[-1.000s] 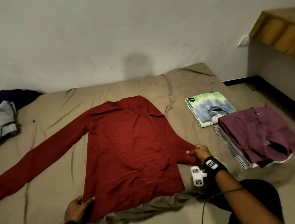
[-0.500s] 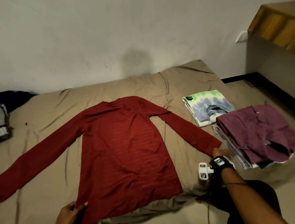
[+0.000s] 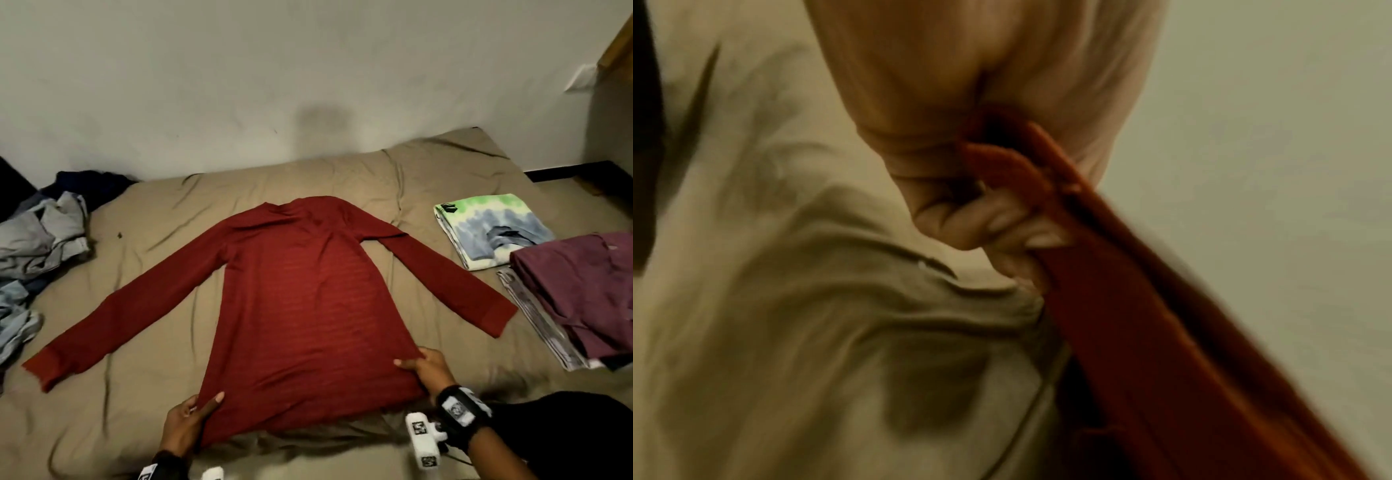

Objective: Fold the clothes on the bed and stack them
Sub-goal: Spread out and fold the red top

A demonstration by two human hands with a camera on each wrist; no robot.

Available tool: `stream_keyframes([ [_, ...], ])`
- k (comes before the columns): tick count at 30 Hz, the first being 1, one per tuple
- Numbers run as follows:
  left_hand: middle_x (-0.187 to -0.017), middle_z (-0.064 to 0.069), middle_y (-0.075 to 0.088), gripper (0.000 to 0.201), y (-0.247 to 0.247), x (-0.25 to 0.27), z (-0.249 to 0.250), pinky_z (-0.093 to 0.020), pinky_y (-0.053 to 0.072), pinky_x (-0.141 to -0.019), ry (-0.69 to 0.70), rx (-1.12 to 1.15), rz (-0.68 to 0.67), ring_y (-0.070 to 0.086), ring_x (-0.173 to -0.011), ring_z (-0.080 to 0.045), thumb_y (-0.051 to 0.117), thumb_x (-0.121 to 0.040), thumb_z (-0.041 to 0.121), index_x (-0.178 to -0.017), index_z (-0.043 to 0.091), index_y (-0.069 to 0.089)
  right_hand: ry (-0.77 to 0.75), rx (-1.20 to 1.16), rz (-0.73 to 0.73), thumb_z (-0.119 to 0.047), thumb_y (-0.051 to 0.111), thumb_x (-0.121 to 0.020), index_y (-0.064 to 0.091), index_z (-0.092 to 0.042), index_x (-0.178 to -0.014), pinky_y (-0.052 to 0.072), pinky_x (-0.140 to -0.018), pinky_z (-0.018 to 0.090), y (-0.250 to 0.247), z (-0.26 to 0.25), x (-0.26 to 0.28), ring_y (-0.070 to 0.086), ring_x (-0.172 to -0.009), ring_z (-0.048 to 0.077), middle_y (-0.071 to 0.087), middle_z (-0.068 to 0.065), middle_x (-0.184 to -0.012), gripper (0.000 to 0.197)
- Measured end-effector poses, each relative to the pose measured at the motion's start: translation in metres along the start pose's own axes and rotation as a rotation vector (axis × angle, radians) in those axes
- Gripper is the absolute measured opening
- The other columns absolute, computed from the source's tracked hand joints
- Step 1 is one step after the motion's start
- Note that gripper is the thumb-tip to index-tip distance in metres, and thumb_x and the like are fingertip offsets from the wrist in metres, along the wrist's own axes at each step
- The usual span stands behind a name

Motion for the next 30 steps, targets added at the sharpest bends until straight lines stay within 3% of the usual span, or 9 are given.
stream_keyframes([
  [3, -0.085, -0.013, 0.078, 0.018, -0.02, 0.009, -0.006, -0.029, 0.062, -0.076, 0.043, -0.075, 0.018, 0.075, -0.083, -0.029, 0.086, -0.078, 0.009, -0.093, 0.007, 0.079, 0.044, -0.167, 0.041, 0.017, 0.073, -0.071, 0.068, 0.007, -0.101, 0.061, -0.068, 0.042, -0.017, 0.011, 0.011, 0.071, -0.069, 0.031, 0.075, 0.023, -0.086, 0.032],
  [6, -0.073, -0.005, 0.077, 0.016, -0.023, 0.009, -0.026, -0.031, 0.059, -0.074, 0.011, -0.297, -0.003, 0.075, -0.077, -0.024, 0.092, -0.073, 0.019, -0.081, 0.011, 0.08, 0.132, 0.058, 0.116, 0.019, 0.075, -0.07, 0.065, 0.006, -0.088, 0.056, -0.066, 0.036, -0.025, 0.04, 0.014, 0.064, -0.066, 0.028, 0.072, 0.027, -0.082, 0.024],
  [8, -0.064, 0.001, 0.074, 0.03, -0.025, 0.001, -0.036, -0.033, 0.055, -0.076, -0.048, -0.491, 0.004, 0.073, -0.071, -0.02, 0.094, -0.069, 0.034, -0.07, 0.01, 0.077, 0.124, 0.337, 0.145, 0.004, 0.085, -0.069, 0.057, -0.008, -0.072, 0.054, -0.068, 0.037, -0.022, 0.042, 0.012, 0.061, -0.068, 0.026, 0.072, 0.021, -0.08, 0.03],
  [11, -0.073, -0.003, 0.073, 0.036, -0.036, -0.015, -0.019, -0.036, 0.052, -0.079, -0.058, -0.645, 0.15, 0.069, -0.078, -0.026, 0.093, -0.067, 0.039, -0.072, 0.013, 0.068, -0.005, 0.766, 0.228, -0.029, 0.085, -0.073, 0.054, -0.016, -0.077, 0.047, -0.071, 0.034, -0.023, 0.001, 0.011, 0.061, -0.079, 0.029, 0.066, 0.003, -0.08, 0.033],
  [14, -0.085, -0.007, 0.074, 0.019, -0.028, -0.036, 0.057, -0.036, 0.049, -0.074, 0.141, -0.76, 0.272, 0.069, -0.088, -0.033, 0.081, -0.078, 0.032, -0.076, 0.022, 0.064, -0.186, 0.822, 0.331, -0.028, 0.071, -0.083, 0.056, -0.017, -0.079, 0.041, -0.067, 0.032, -0.021, -0.062, -0.01, 0.055, -0.076, 0.029, 0.059, 0.001, -0.076, 0.018],
  [19, -0.082, -0.009, 0.073, 0.014, 0.013, -0.157, 0.196, -0.037, 0.051, -0.073, 0.422, -0.717, 0.24, 0.07, -0.085, -0.033, 0.076, -0.088, 0.028, -0.081, 0.018, 0.069, -0.421, 0.799, 0.196, -0.017, 0.073, -0.086, 0.059, -0.013, -0.069, 0.045, -0.068, 0.036, 0.037, -0.191, -0.137, 0.066, -0.081, 0.038, 0.068, 0.013, -0.075, 0.023],
  [24, -0.11, -0.012, 0.073, 0.047, 0.038, -0.321, 0.305, -0.042, 0.053, -0.089, 0.491, -0.713, 0.272, 0.068, -0.105, -0.034, 0.077, -0.086, 0.047, -0.116, 0.012, 0.068, -0.547, 0.72, 0.144, -0.021, 0.071, -0.088, 0.074, -0.016, -0.094, 0.051, -0.086, 0.032, 0.115, -0.317, -0.298, 0.069, -0.095, 0.028, 0.075, 0.008, -0.096, 0.008],
  [27, -0.118, -0.011, 0.072, 0.08, 0.066, -0.39, 0.331, -0.046, 0.053, -0.096, 0.46, -0.81, 0.178, 0.066, -0.11, -0.034, 0.069, -0.073, 0.076, -0.124, 0.014, 0.065, -0.523, 0.705, 0.079, -0.029, 0.072, -0.091, 0.075, -0.014, -0.102, 0.048, -0.086, 0.03, 0.151, -0.348, -0.372, 0.067, -0.101, 0.025, 0.074, 0.007, -0.104, 0.019],
  [30, -0.102, 0.002, 0.068, 0.082, 0.089, -0.425, 0.335, -0.043, 0.052, -0.092, 0.424, -0.891, 0.069, 0.064, -0.098, -0.026, 0.067, -0.06, 0.087, -0.11, 0.023, 0.061, -0.458, 0.7, -0.079, -0.047, 0.085, -0.072, 0.073, -0.019, -0.09, 0.052, -0.076, 0.034, 0.181, -0.353, -0.415, 0.067, -0.079, 0.019, 0.073, 0.0, -0.085, 0.035],
])
Point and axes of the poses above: each hand's wrist, its own x-axis away from the middle knuckle, its own y-axis out of the palm, z = x × y, the point moved 8 cm from there along -x, towards the middle knuckle
